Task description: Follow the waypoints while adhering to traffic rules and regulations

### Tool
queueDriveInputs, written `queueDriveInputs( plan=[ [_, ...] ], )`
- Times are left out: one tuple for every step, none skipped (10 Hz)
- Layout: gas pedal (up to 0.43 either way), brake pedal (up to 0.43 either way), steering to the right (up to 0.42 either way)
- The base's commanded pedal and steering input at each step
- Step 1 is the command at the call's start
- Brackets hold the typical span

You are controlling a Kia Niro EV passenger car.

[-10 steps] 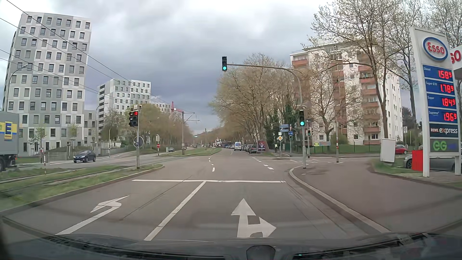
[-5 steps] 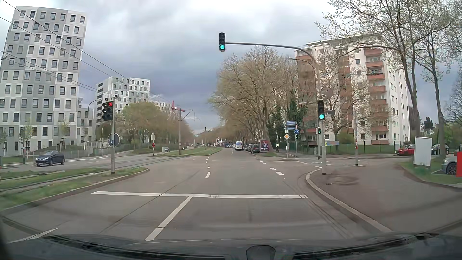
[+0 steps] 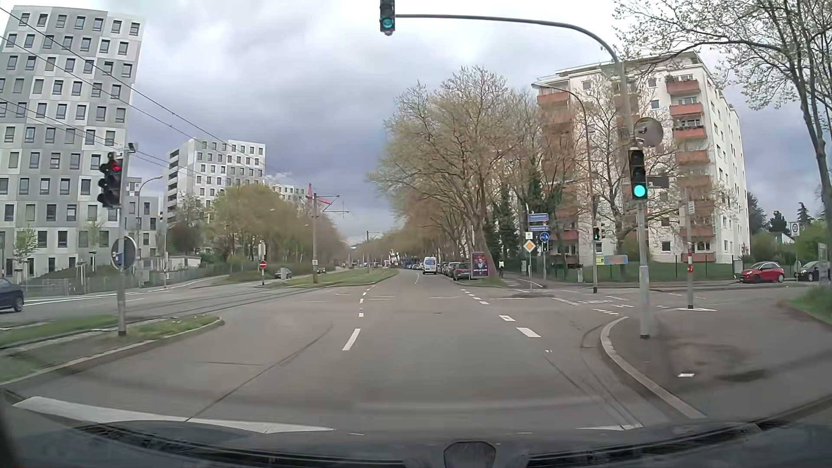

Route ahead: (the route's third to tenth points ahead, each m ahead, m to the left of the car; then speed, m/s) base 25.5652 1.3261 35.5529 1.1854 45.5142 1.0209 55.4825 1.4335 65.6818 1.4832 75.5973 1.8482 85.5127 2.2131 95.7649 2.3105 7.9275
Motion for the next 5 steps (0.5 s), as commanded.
queueDriveInputs(
  plan=[
    [0.220,0.000,0.000],
    [0.220,0.000,-0.001],
    [0.220,0.000,-0.001],
    [0.220,0.000,0.000],
    [0.220,0.000,0.000]
  ],
)
